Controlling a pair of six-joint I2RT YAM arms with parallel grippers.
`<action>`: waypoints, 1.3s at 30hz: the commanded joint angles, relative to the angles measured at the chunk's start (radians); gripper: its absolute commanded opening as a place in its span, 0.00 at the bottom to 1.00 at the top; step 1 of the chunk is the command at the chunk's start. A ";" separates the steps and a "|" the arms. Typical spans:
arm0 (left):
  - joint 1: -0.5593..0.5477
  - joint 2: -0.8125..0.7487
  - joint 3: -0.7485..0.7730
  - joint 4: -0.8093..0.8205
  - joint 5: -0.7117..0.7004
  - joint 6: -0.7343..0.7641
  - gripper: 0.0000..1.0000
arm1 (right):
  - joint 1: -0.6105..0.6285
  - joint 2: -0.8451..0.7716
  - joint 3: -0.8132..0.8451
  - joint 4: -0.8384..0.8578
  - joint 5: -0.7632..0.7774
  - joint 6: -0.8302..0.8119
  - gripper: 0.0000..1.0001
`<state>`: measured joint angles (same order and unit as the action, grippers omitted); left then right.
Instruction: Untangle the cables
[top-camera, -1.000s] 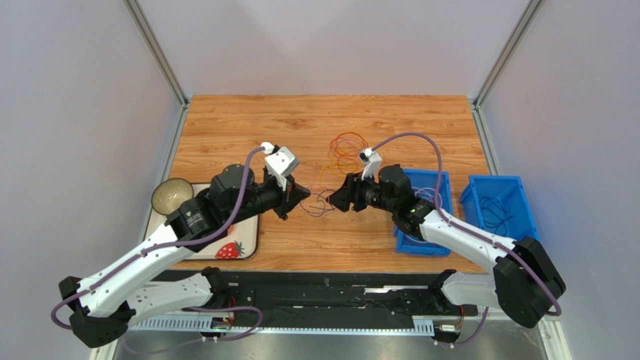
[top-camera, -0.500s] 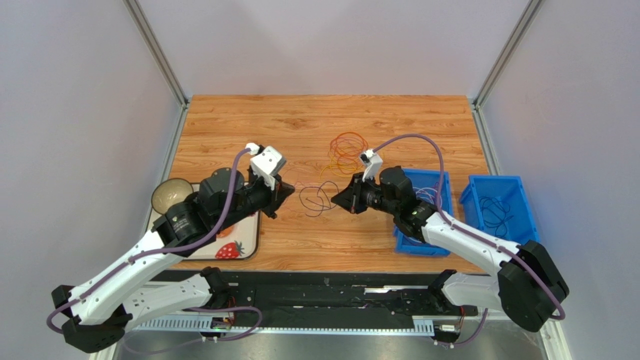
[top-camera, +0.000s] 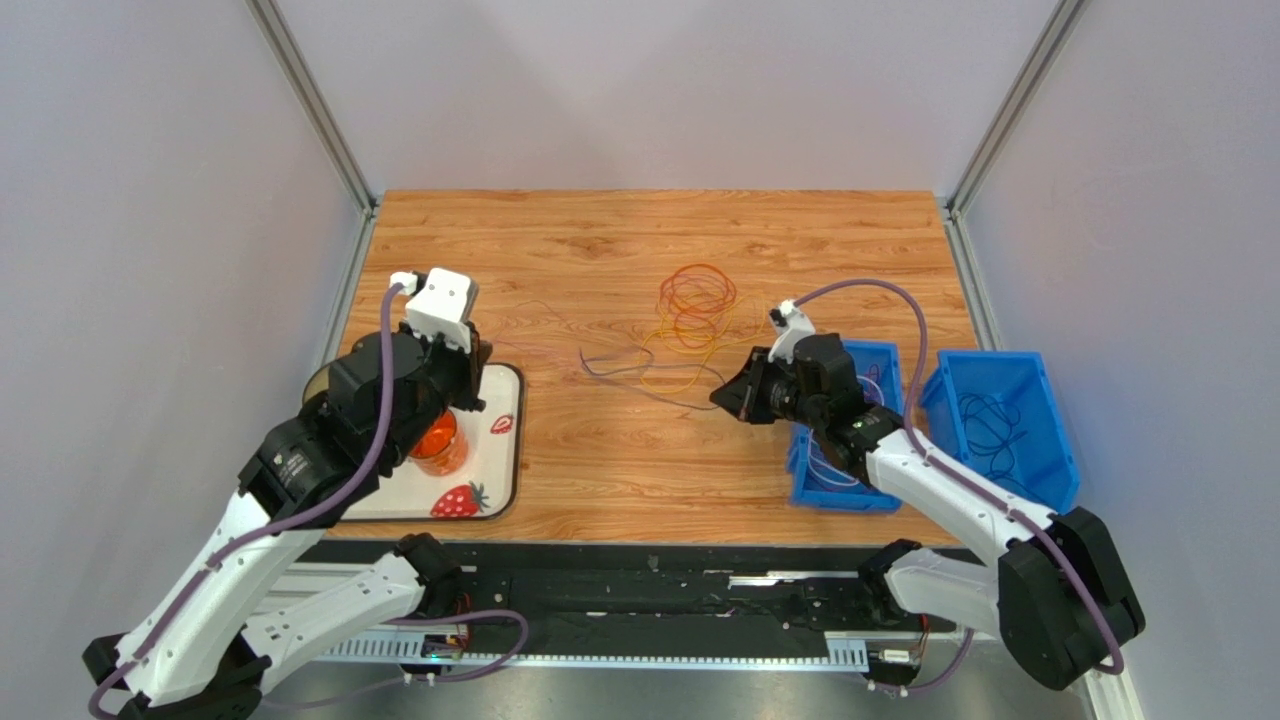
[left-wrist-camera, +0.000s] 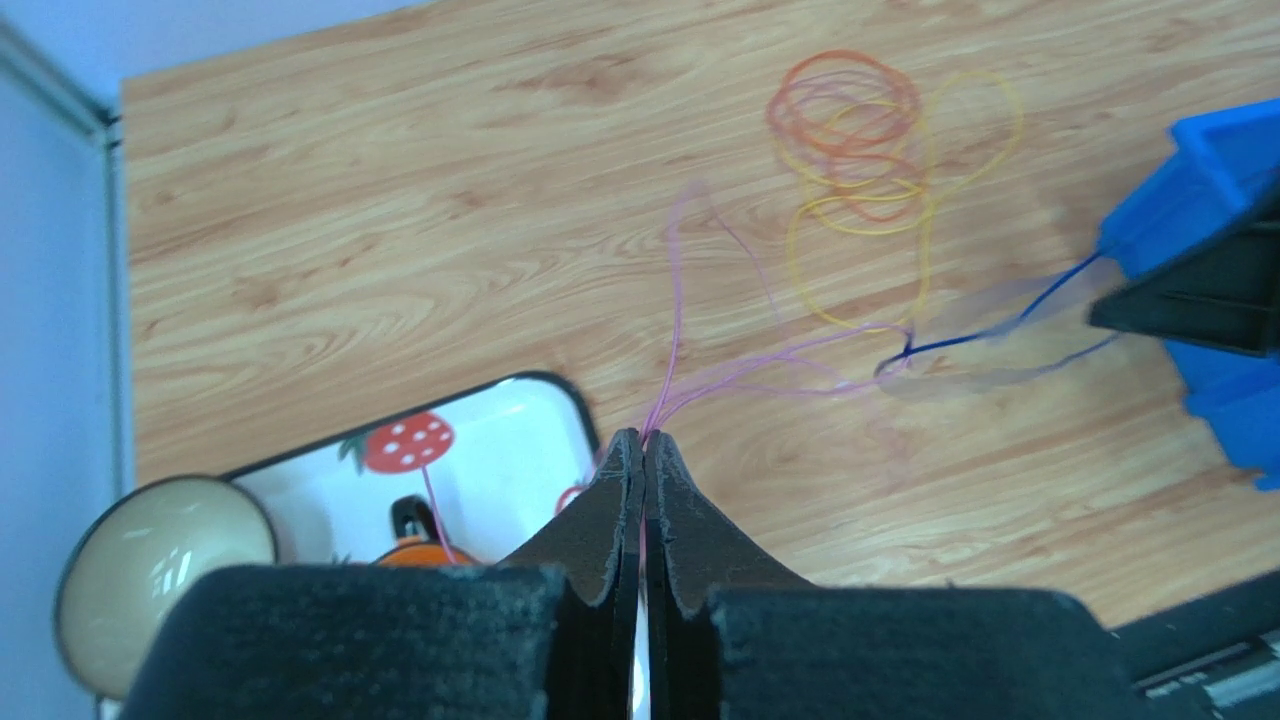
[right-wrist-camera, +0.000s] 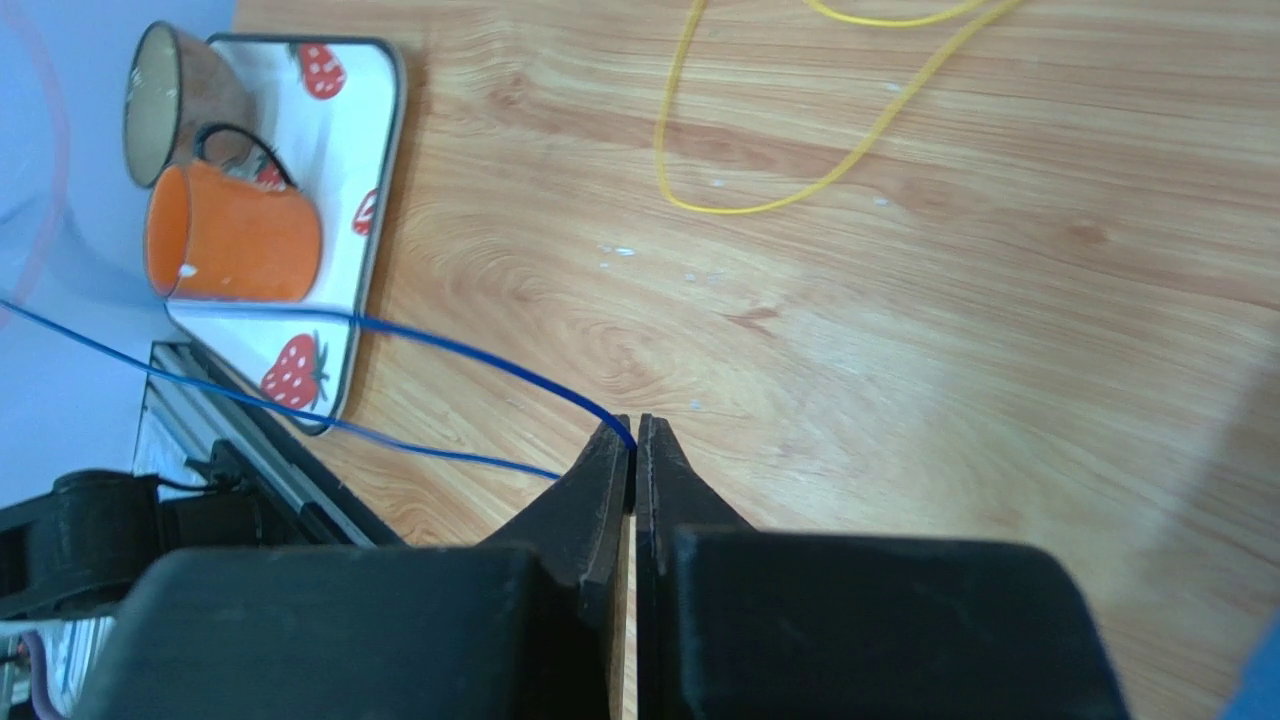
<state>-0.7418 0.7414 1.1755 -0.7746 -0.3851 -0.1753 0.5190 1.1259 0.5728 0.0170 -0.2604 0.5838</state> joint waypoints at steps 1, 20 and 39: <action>0.024 -0.001 0.050 -0.051 -0.158 0.003 0.00 | -0.066 -0.038 -0.013 -0.071 -0.004 0.002 0.00; 0.140 0.000 0.067 -0.135 -0.347 -0.001 0.00 | -0.425 -0.060 0.159 -0.210 -0.193 -0.035 0.00; 0.326 -0.053 0.062 -0.089 0.044 0.028 0.00 | -0.452 -0.041 0.447 -0.302 -0.329 -0.019 0.00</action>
<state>-0.4217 0.6815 1.2335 -0.9398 -0.5644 -0.1715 -0.0513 1.1507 0.9291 -0.2333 -0.5690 0.6319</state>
